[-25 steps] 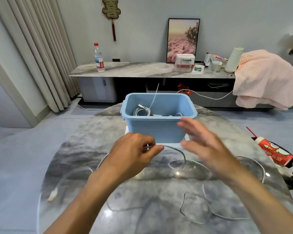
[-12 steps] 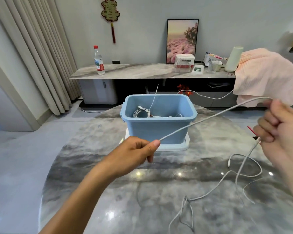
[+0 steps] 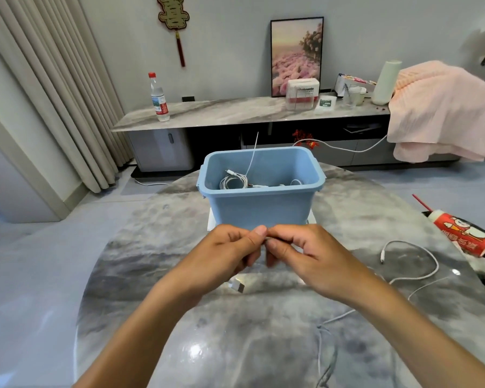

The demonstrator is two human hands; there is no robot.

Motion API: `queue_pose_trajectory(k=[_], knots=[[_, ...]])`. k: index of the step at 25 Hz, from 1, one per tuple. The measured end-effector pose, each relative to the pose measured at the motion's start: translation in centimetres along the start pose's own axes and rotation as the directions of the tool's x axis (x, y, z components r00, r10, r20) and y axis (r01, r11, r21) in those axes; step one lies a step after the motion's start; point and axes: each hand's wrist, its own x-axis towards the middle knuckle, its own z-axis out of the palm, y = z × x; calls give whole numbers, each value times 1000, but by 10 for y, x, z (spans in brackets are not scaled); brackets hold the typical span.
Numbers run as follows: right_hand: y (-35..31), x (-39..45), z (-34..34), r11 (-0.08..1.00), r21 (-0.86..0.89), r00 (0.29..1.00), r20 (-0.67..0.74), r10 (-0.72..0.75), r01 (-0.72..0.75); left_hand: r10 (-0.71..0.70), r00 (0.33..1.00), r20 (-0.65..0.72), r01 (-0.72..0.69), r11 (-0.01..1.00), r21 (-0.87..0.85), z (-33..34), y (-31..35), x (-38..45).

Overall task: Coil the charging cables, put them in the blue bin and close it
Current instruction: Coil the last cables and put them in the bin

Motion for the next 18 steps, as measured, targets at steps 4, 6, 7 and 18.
queue_pose_trajectory(k=[4,6,7,18], knots=[[-3,8,-6,968,247,974,-225,3,54,-45,998,-48,36,985,-167,-7,1,1],[-7,7,-13,956,269,945,-328,-19,113,-54,998,24,59,967,-248,1,3,1],[-10,7,-15,955,260,929,-368,-35,139,-53,996,67,69,961,-269,6,4,1],[8,15,3,957,285,882,-464,85,58,211,841,498,350,490,-798,1,5,-9]])
